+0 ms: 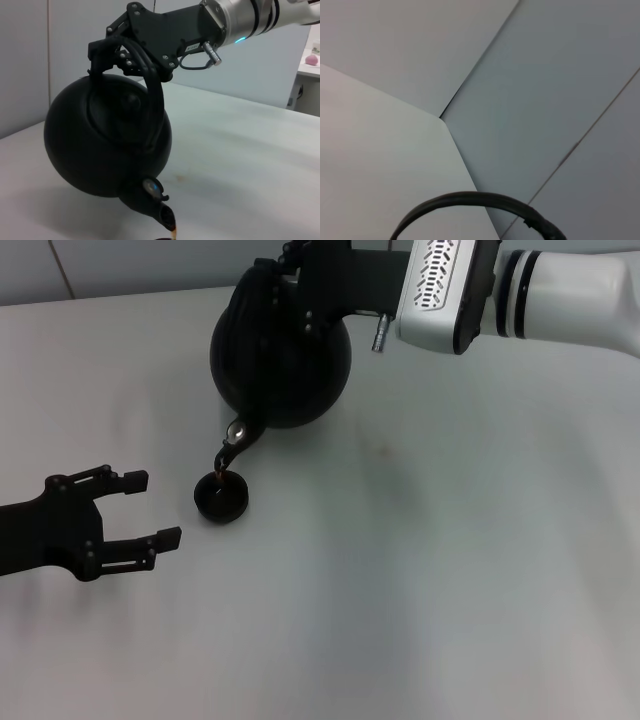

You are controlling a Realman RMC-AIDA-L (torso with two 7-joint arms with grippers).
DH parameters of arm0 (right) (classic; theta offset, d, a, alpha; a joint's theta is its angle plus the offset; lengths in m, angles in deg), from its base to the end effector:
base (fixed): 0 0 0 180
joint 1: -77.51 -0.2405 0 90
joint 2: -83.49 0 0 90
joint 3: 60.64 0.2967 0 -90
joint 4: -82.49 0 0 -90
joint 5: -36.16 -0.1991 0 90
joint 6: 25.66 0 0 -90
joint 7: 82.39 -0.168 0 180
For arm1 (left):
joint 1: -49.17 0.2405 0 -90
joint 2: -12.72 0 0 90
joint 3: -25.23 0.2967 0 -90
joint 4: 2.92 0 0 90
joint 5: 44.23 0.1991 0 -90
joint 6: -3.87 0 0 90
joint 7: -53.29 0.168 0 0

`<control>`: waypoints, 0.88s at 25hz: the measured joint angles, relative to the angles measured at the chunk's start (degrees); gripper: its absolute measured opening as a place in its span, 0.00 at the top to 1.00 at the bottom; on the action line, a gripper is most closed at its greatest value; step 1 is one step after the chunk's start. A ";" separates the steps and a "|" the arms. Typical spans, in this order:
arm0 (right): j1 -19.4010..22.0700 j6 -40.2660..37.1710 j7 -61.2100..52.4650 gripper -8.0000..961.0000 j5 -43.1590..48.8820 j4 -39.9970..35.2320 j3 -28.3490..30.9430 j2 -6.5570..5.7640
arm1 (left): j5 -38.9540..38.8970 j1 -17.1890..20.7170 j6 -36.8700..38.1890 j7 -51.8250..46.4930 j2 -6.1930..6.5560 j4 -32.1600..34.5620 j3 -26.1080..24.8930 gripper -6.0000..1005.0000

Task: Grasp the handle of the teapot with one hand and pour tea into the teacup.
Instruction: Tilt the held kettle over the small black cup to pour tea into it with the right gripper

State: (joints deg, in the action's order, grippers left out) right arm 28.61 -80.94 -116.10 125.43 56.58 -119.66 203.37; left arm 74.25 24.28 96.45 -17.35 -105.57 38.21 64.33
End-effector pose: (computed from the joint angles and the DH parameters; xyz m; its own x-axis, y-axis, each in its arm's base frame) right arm 0.1652 0.4676 -0.0835 0.9006 0.3985 -0.1734 0.2045 -0.7407 -0.6399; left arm -0.3106 0.3160 -0.0305 0.8717 0.2558 0.4180 0.3640 -0.9091 -0.2028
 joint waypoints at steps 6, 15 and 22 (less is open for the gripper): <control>0.11 0.04 0.03 0.90 -0.12 -0.46 -1.11 0.00 | 0.00 0.01 -0.40 -0.02 0.00 0.00 0.01 0.14; 0.21 0.10 0.55 0.90 -0.15 -0.46 -1.40 0.00 | 0.00 0.03 -0.44 -0.02 0.00 0.00 0.01 0.14; 0.21 0.10 0.68 0.90 -0.41 -0.48 -2.93 0.00 | 0.00 0.03 -0.46 -0.02 0.00 0.00 0.01 0.14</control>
State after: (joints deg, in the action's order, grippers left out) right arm 28.82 -80.84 -115.42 125.02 56.10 -122.59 203.36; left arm 74.25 24.31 95.99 -17.38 -105.58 38.21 64.34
